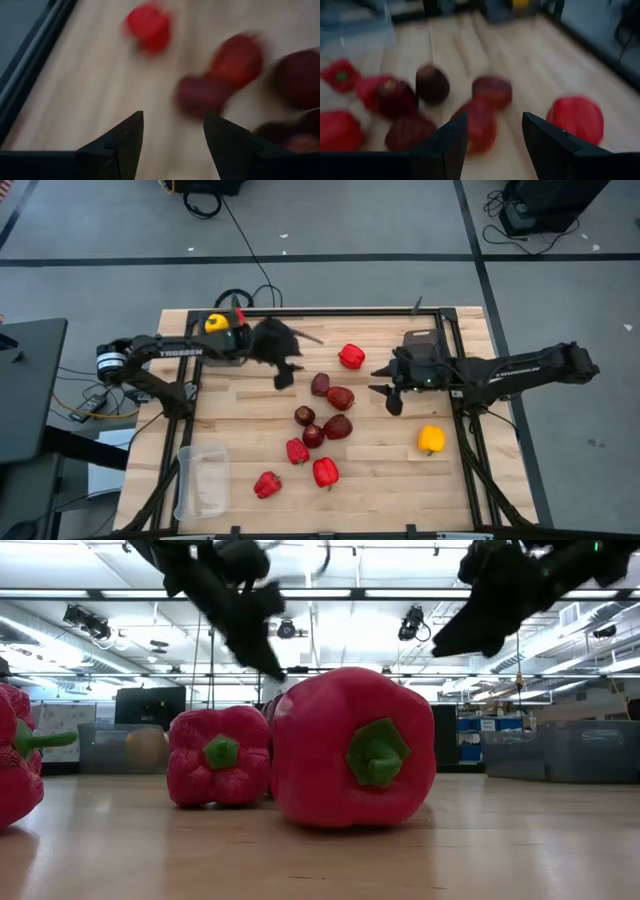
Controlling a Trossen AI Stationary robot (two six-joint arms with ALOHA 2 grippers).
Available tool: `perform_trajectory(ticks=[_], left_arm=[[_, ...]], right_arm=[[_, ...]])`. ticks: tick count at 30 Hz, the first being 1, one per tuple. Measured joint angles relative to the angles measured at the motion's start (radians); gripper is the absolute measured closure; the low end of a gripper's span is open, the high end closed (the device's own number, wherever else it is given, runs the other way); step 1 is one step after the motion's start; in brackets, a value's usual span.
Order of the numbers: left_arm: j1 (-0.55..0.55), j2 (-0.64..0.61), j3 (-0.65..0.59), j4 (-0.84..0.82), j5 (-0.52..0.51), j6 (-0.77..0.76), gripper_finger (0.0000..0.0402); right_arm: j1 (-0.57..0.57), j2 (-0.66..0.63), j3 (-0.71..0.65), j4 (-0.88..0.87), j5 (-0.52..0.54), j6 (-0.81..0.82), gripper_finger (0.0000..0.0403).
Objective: Sort produce into baskets
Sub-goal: Put the yellow bell pepper into the left black transparent bin
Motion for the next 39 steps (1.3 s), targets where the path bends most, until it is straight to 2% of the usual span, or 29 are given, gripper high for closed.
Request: perform_trajectory(ticks=[5,9,14,17,20,25,30,33,39], left_arm=[[-0.169,0.042,0.0,0.157,-0.014,0.074,0.0188],[-0.274,0.099,0.0,0.298,-0.044,0.071,0.0188],[-0.372,0.197,0.0,0.488,-0.134,0.065,0.0188],[-0.406,0.256,0.0,0.577,-0.188,0.065,0.0188],[-0.427,0.299,0.0,0.658,-0.22,0.063,0.0188],[-0.481,0.348,0.0,0.775,-0.263,0.047,0.0188],[-0.551,0.389,0.004,0.808,-0.391,0.065,0.0188],[-0.577,0.408,0.018,0.81,-0.451,0.033,0.0188],[-0.601,0.413,0.024,0.802,-0.474,-0.054,0.0188]], right_arm=[[0.084,0.004,0.188,-0.398,-0.008,0.09,0.0205],[0.168,0.004,0.285,-0.617,-0.034,0.131,0.0202],[0.279,0.013,0.299,-0.725,-0.07,0.238,0.0183],[0.328,0.046,0.3,-0.779,0.015,0.434,0.0175],[0.366,0.084,0.3,-0.884,0.0,0.54,0.018],[0.453,0.149,0.3,-1.083,-0.156,0.642,0.0218],[0.562,0.217,0.3,-1.123,-0.354,0.685,0.0284],[0.609,0.258,0.3,-1.125,-0.384,0.726,0.0325],[0.675,0.344,0.3,-1.123,-0.38,0.846,0.0388]])
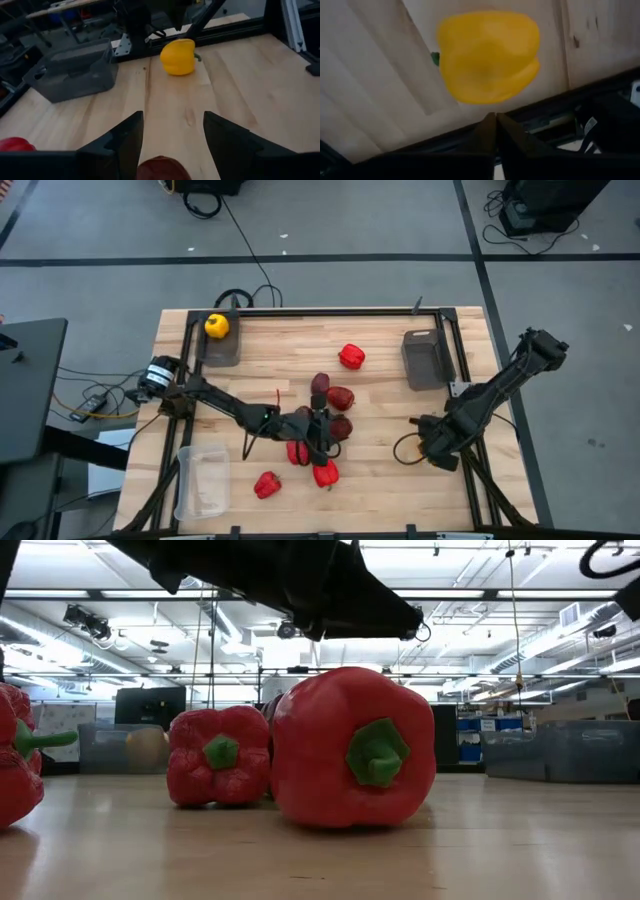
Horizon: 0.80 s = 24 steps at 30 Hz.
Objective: Sort produce into baskets
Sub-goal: Put the yellow bell pepper into the left black transparent bin
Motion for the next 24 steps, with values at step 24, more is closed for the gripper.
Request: perform_trajectory(ticks=[24], left_arm=[[-0.006,0.0,0.0,-0.069,-0.019,-0.037,0.0188]], right_arm=[[-0.035,0.164,-0.001,0.369,0.263,-0.242,0.0382]])
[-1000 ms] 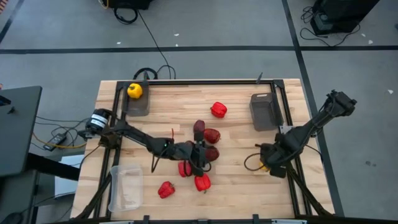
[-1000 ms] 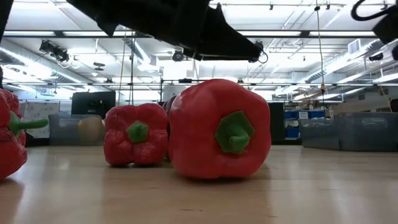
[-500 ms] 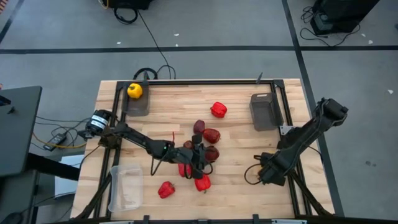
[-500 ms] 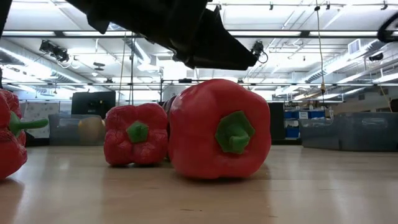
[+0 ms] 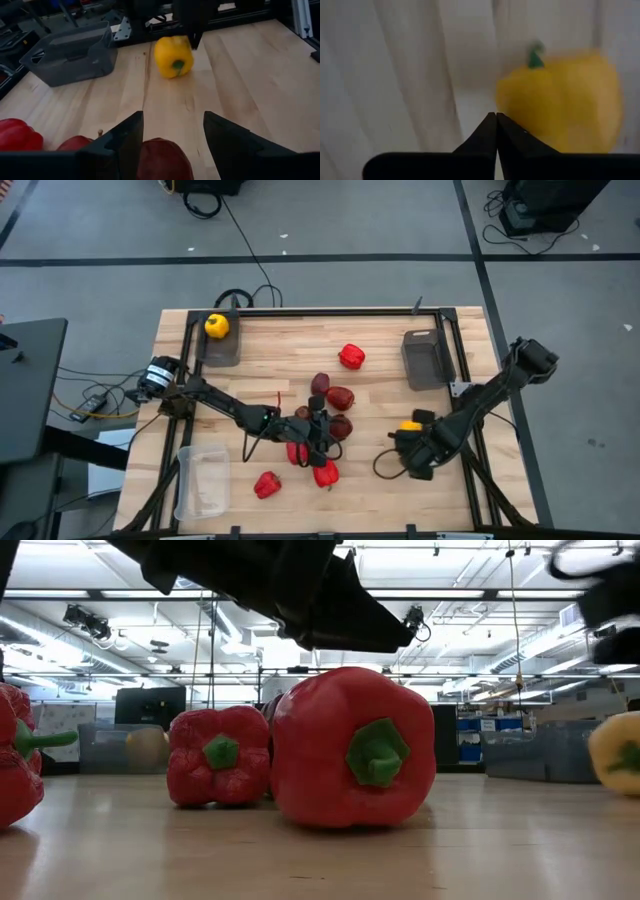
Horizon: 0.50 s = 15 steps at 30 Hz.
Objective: Sort produce into baskets
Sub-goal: Put the yellow bell pepper into the left black transparent bin
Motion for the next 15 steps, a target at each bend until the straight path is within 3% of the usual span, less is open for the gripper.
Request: perform_trajectory(ticks=[4,11,15], left_arm=[[0.0,0.0,0.0,0.0,-0.002,-0.003,0.0188],[0.011,0.0,0.0,0.001,-0.049,-0.051,0.0188],[0.022,0.0,0.0,0.0,-0.055,-0.085,0.0188]], right_arm=[[-0.044,-0.052,0.0,0.071,0.102,-0.087,0.037],[-0.066,-0.171,0.0,0.058,0.094,-0.138,0.031],[-0.068,-0.238,0.0,-0.005,0.063,-0.051,0.0251]])
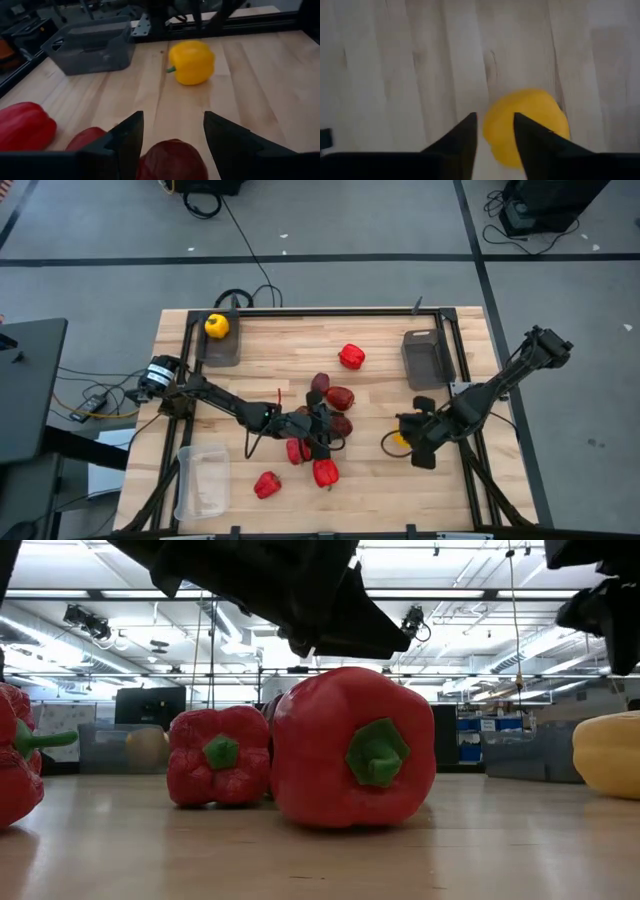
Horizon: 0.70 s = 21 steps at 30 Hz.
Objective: Sort produce into baskets
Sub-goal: Put the yellow bell pepper into the left black transparent bin
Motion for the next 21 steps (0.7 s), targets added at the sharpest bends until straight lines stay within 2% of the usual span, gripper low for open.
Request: perform_trajectory(ticks=[7,11,13,17,21], left_arm=[[-0.001,0.0,0.0,0.007,-0.006,-0.002,0.0188],[0.002,0.0,0.0,0.005,-0.009,-0.002,0.0188],[0.004,0.0,0.0,0.001,-0.009,-0.002,0.0188],[0.004,0.0,0.0,-0.01,-0.009,0.029,0.0188],[0.004,0.0,0.0,-0.011,-0.009,0.042,0.0188]], right_arm=[[-0.059,-0.038,0.0,-0.211,-0.045,0.157,0.0118],[-0.12,-0.038,0.0,-0.218,-0.047,0.257,0.0046],[-0.165,-0.038,0.0,-0.218,-0.093,0.339,0.0018],[-0.203,-0.038,0.0,-0.195,-0.174,0.46,0.0013],[-0.187,-0.014,0.0,-0.149,-0.203,0.566,0.0017]])
